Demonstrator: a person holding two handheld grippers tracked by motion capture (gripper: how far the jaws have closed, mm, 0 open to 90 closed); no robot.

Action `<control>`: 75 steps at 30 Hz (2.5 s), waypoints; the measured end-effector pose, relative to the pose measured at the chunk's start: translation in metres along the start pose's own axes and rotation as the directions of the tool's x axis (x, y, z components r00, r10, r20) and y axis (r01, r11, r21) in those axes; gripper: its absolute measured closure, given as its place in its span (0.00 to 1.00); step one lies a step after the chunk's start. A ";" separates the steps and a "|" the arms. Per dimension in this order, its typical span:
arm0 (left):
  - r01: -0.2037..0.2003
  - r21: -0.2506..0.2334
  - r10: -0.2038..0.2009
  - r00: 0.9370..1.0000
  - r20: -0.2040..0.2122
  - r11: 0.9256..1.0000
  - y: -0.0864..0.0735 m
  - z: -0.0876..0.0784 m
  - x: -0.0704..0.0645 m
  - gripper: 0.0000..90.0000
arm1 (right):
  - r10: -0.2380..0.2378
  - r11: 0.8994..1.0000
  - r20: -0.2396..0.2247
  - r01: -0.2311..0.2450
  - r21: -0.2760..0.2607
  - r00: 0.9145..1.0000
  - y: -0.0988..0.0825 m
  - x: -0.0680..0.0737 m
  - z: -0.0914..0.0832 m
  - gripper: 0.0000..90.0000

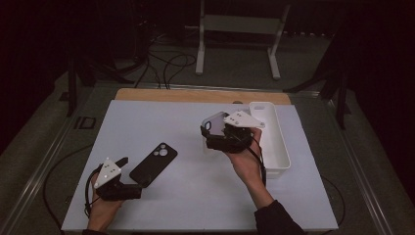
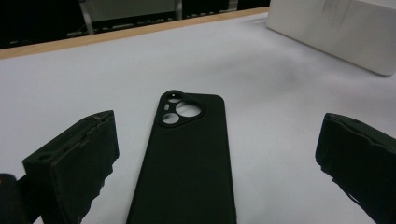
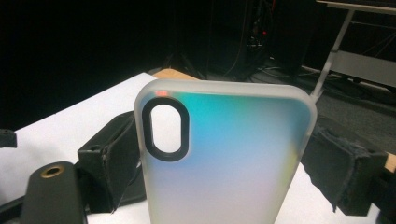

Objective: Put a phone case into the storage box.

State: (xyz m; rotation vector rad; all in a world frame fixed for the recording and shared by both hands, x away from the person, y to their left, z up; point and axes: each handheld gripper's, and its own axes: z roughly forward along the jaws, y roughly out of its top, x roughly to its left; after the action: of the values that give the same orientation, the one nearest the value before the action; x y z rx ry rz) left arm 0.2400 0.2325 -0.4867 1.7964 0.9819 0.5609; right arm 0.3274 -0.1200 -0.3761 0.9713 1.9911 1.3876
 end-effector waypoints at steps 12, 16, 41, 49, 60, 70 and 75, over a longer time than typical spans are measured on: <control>0.002 0.001 -0.002 1.000 -0.007 1.000 -0.001 0.000 0.002 0.00 | -0.007 1.000 0.025 0.007 -0.001 1.000 0.005 -0.010 0.001 0.19; 0.003 0.006 -0.003 1.000 -0.006 1.000 -0.002 0.000 0.002 0.00 | -0.001 1.000 0.031 0.001 -0.005 1.000 0.007 -0.012 0.002 0.19; 0.007 0.004 -0.007 1.000 -0.012 1.000 -0.003 0.000 0.003 0.00 | 0.002 1.000 0.110 -0.001 -0.007 0.994 0.017 -0.033 0.009 0.19; 0.007 0.005 -0.006 1.000 -0.013 1.000 -0.003 0.000 0.003 0.00 | 0.027 1.000 0.128 -0.026 -0.014 0.991 0.022 -0.047 0.010 0.19; 0.005 0.005 -0.005 1.000 -0.010 1.000 -0.003 0.000 0.002 0.00 | 0.060 0.998 0.170 -0.058 -0.016 0.984 0.025 -0.067 0.011 0.19; 0.005 0.003 -0.005 1.000 -0.010 1.000 -0.003 0.000 0.002 0.00 | 0.079 0.997 0.213 -0.076 -0.023 0.974 0.028 -0.083 0.010 0.19; 0.006 0.003 -0.006 1.000 -0.011 1.000 -0.003 0.000 0.002 0.00 | 0.079 0.997 0.241 -0.075 -0.024 0.967 0.031 -0.092 0.009 0.19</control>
State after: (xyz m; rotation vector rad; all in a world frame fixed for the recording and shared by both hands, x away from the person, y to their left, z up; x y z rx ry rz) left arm 0.2399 0.2346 -0.4896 1.7946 0.9955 0.5660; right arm 0.3981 -0.1808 -0.3483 1.1630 1.7777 1.2551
